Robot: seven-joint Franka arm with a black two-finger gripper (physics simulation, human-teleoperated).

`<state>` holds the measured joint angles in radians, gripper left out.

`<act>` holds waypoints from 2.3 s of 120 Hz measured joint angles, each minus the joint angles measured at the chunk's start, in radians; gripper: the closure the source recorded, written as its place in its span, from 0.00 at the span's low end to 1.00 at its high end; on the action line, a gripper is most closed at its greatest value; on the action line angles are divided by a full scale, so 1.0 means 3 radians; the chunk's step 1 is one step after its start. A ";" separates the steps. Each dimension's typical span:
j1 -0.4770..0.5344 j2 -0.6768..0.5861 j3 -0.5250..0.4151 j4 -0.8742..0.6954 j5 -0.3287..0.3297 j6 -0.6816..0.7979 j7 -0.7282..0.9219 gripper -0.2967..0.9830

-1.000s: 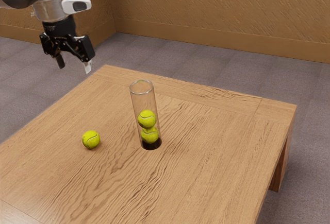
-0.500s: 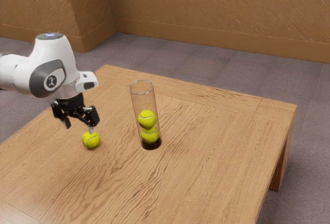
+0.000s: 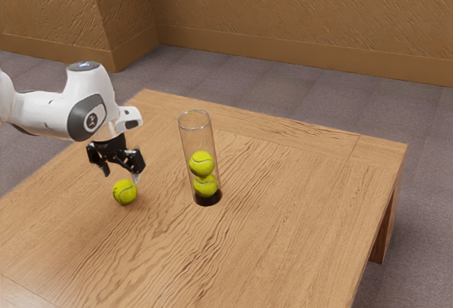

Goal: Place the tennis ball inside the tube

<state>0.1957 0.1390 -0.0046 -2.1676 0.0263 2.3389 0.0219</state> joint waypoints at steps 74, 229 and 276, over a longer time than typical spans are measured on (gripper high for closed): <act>0.0151 0.0584 -0.0010 0.0375 0.0017 0.0060 0.0199 0.23; 0.0195 -0.1073 -0.0632 0.0264 -0.0060 -0.0503 0.0189 0.55; 0.0141 -0.0856 -0.1050 0.0798 -0.0325 -0.0958 0.0178 0.55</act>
<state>0.2382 -0.1178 -0.3197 -1.9284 -0.0712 2.0516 0.0753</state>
